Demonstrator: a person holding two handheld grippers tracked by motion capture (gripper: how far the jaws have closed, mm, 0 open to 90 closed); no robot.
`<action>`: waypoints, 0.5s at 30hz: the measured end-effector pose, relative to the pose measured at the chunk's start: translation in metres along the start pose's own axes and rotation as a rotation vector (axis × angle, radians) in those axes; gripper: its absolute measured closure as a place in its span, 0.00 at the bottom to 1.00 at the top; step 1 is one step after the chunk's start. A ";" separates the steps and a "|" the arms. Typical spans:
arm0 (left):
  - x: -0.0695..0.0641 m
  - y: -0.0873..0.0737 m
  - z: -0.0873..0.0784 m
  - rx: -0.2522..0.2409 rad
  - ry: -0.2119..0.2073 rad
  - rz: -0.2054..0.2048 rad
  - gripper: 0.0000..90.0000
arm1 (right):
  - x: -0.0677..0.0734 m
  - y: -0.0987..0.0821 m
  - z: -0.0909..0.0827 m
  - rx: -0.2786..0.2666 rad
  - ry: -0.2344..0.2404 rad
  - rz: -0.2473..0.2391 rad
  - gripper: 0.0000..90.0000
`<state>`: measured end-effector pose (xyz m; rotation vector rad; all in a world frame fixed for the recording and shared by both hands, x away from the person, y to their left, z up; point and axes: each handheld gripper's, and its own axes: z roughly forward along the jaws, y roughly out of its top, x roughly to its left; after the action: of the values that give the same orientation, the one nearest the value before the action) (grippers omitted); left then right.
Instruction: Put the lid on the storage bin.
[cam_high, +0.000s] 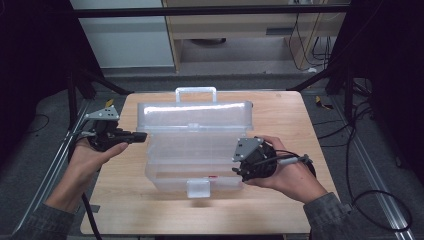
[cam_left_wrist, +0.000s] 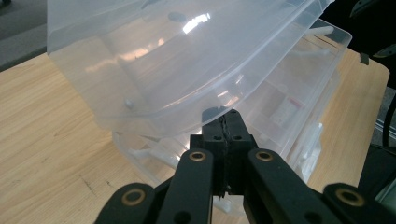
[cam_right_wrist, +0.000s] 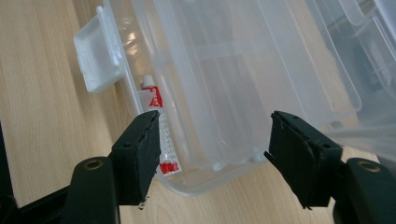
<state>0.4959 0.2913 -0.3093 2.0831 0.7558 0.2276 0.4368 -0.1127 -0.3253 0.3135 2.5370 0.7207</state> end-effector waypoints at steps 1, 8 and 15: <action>-0.001 -0.001 0.000 -0.002 0.000 -0.001 1.00 | 0.000 -0.003 -0.001 -0.002 -0.002 0.010 0.37; -0.003 -0.008 0.003 0.002 -0.012 0.003 1.00 | -0.004 -0.020 -0.015 -0.006 -0.040 0.055 0.33; -0.006 -0.019 0.007 -0.007 -0.030 -0.015 1.00 | -0.015 -0.044 -0.027 0.016 -0.082 0.121 0.31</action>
<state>0.4859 0.2910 -0.3277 2.0695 0.7507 0.1898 0.4320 -0.1660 -0.3229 0.4962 2.4635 0.7174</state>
